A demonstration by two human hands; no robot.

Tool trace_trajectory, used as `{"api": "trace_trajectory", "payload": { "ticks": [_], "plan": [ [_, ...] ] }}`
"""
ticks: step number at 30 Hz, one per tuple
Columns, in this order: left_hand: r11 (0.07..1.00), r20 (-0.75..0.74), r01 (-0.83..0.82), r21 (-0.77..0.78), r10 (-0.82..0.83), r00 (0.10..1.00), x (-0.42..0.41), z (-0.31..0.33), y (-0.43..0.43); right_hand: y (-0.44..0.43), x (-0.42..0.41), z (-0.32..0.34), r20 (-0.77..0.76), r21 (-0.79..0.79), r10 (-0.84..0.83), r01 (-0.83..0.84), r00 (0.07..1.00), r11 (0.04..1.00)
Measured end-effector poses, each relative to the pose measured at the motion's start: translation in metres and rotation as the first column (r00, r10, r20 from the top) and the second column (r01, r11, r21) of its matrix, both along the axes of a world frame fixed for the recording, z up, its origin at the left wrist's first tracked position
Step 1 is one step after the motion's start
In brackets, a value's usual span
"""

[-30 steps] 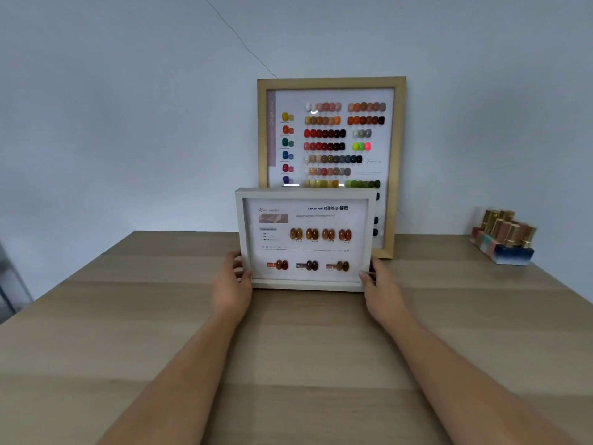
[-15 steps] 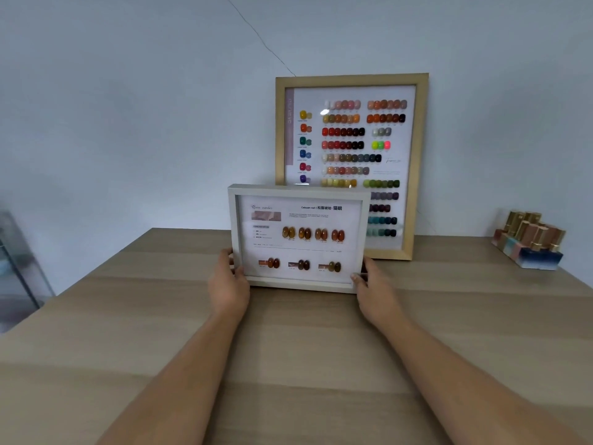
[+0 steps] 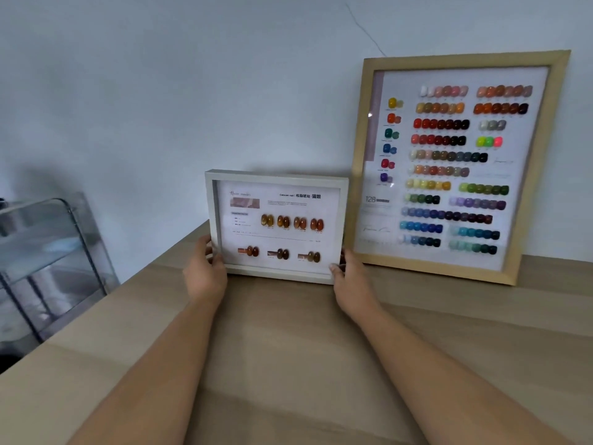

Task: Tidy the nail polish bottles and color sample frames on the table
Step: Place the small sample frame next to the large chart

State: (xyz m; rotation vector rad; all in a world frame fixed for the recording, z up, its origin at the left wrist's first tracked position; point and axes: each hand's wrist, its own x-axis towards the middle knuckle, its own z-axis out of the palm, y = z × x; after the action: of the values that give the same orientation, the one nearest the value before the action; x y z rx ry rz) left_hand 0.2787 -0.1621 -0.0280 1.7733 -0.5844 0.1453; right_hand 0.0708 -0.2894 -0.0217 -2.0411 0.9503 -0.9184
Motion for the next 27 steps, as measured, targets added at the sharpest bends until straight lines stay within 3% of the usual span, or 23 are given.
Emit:
{"api": "trace_trajectory", "payload": {
  "ticks": [14,27],
  "plan": [
    [0.999,0.019,0.029,-0.030,-0.029,0.999,0.122,0.006,-0.076,-0.077,0.120,0.003,0.000,-0.033,-0.058,0.058,0.998,0.998],
    [0.984,-0.020,0.139,0.115,-0.138,0.990,0.150,0.005,-0.085,-0.085,0.134,0.007,0.000,-0.009,-0.027,0.027,1.000,1.000]
  ]
}}
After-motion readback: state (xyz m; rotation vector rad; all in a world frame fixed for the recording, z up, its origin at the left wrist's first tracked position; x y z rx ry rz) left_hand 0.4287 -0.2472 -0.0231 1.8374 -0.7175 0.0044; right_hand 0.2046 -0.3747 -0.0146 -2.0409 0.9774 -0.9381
